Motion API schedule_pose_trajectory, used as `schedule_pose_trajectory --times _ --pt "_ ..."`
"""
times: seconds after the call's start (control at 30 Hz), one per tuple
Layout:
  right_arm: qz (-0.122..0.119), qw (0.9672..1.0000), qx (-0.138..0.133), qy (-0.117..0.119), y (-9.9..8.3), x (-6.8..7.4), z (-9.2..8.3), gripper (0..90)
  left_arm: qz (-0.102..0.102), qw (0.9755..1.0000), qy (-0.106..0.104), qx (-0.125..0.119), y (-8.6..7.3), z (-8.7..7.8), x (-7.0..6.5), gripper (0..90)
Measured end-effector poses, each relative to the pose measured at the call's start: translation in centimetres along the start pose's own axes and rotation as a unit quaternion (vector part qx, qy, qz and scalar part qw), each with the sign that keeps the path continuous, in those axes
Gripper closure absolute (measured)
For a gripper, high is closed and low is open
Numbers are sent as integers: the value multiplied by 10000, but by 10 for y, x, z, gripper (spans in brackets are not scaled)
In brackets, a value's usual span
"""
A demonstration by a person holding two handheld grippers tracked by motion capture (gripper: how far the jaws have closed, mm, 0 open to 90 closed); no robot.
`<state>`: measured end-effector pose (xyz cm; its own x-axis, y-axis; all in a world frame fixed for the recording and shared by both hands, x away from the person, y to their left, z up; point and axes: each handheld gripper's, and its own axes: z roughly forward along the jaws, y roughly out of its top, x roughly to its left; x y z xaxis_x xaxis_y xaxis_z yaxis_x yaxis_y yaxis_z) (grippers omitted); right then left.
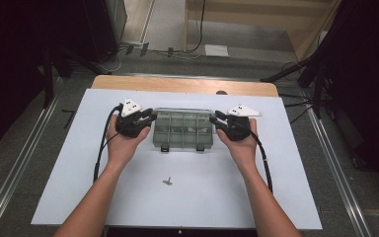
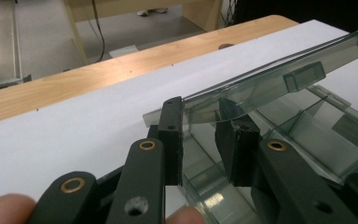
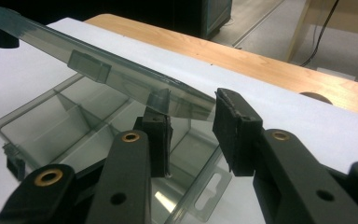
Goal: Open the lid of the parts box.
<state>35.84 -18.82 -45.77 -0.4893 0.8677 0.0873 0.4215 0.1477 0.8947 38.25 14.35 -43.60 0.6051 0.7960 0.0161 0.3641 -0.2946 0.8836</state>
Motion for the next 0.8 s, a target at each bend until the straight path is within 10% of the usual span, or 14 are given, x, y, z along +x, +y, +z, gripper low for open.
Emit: schedule_pose_trajectory --times 0.8 --pt "231 9993 54 -297 21 -13 13 839 -173 9996 209 19 23 16 11 806"
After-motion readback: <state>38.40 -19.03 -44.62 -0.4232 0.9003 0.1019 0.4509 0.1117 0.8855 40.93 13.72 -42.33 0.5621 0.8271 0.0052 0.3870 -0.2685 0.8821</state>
